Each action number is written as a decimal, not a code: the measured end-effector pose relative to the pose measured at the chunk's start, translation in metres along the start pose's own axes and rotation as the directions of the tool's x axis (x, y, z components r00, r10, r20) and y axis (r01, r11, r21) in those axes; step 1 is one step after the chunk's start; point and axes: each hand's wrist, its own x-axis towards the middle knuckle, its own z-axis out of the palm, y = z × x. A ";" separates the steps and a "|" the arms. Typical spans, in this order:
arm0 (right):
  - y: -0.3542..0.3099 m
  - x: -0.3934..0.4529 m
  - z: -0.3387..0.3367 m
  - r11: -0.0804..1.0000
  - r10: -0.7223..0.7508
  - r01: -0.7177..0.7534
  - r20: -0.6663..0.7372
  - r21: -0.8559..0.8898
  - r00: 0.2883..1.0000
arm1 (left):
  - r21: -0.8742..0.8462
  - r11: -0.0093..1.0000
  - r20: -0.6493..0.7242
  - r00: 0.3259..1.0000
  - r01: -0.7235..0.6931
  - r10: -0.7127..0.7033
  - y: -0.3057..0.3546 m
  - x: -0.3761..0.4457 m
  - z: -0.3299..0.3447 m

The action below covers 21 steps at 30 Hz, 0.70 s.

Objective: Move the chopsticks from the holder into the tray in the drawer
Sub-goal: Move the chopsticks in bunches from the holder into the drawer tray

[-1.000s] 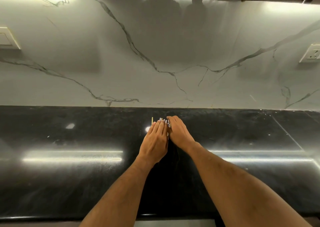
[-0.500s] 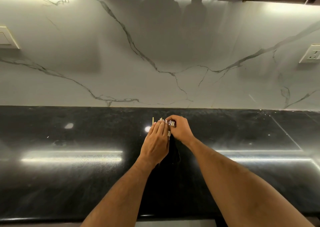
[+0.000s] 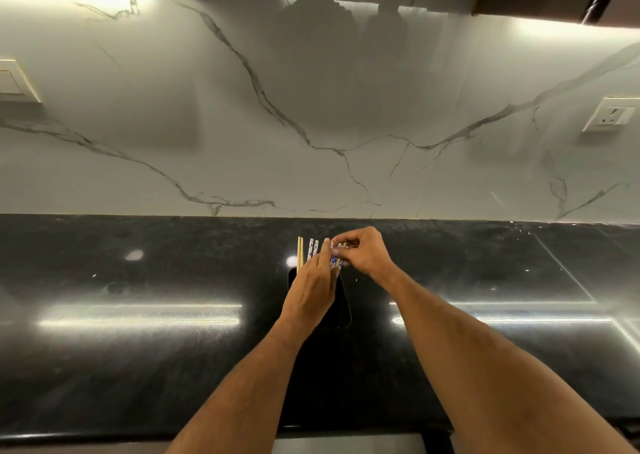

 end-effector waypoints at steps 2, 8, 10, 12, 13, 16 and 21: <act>-0.005 -0.002 -0.005 0.999 -0.033 0.034 0.015 -0.012 0.999 | -0.094 0.986 0.045 0.990 0.136 -0.132 0.007 0.004 -0.001; -0.026 -0.006 -0.025 0.985 -0.152 0.154 0.020 -0.074 0.988 | -0.486 0.759 0.199 0.901 0.433 -0.386 0.028 0.016 -0.012; -0.038 -0.007 -0.036 0.975 -0.199 0.198 0.006 -0.101 0.980 | -0.591 0.685 0.229 0.903 0.425 -0.363 0.038 0.019 -0.023; -0.050 -0.008 -0.048 0.973 -0.215 0.212 -0.020 -0.096 0.976 | -0.639 0.647 0.256 0.908 0.416 -0.331 0.048 0.024 -0.035; -0.056 -0.009 -0.054 0.973 -0.218 0.214 -0.034 -0.088 0.975 | -0.641 0.644 0.270 0.908 0.417 -0.320 0.053 0.027 -0.041; -0.074 -0.014 -0.071 0.969 -0.243 0.240 -0.068 -0.050 0.968 | -0.630 0.644 0.304 0.900 0.435 -0.311 0.067 0.033 -0.057; -0.093 -0.029 -0.088 0.964 -0.251 0.262 -0.175 0.047 0.952 | -0.647 0.641 0.281 0.911 0.412 -0.302 0.093 0.038 -0.079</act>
